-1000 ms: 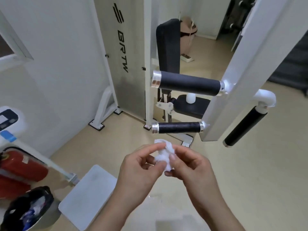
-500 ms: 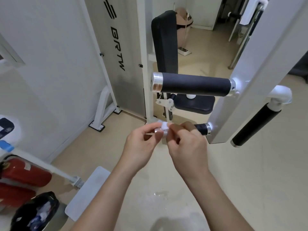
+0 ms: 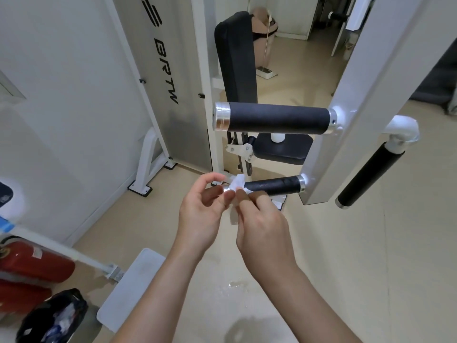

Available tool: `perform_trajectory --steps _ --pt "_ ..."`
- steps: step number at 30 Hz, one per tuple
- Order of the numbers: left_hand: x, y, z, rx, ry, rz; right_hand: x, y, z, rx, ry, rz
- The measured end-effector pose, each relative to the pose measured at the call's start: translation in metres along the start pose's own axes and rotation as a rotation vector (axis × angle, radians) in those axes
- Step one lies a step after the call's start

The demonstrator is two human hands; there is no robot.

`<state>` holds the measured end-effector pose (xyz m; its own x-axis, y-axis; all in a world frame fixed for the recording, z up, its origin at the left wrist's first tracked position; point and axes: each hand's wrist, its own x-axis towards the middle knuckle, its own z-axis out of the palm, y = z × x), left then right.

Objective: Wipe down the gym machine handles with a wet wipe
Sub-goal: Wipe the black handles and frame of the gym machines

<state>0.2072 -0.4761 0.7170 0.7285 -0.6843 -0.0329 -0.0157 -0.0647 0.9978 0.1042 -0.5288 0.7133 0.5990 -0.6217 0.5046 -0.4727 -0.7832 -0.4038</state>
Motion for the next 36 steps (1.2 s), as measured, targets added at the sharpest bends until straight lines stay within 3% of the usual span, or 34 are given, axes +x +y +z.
perform_trajectory --steps 7,11,16,20,25,27,32,36 --pt "-0.001 -0.001 0.000 0.117 0.030 0.104 0.004 -0.003 0.000 0.152 0.097 0.049" --pt "-0.005 0.000 0.004 0.183 0.029 0.135 0.021 -0.013 0.004 0.205 -0.050 0.210" --pt "-0.003 -0.001 0.001 0.264 0.027 0.170 0.039 -0.009 0.000 0.002 -0.070 0.091" --pt "-0.006 0.000 0.001 0.314 -0.001 0.214 0.044 0.002 0.008 -0.078 0.064 0.054" --pt "-0.007 0.006 -0.001 0.645 0.154 0.625 0.004 0.004 0.014 0.094 0.239 -0.029" --pt "-0.010 0.006 0.002 0.753 0.114 0.741 0.000 0.004 0.015 0.157 0.266 -0.018" --pt "-0.010 0.012 0.001 0.966 -0.008 0.654 -0.011 0.009 0.006 0.380 0.218 0.098" --pt "0.011 0.035 0.004 1.307 -0.176 0.647 -0.015 0.037 -0.012 0.327 0.411 0.251"
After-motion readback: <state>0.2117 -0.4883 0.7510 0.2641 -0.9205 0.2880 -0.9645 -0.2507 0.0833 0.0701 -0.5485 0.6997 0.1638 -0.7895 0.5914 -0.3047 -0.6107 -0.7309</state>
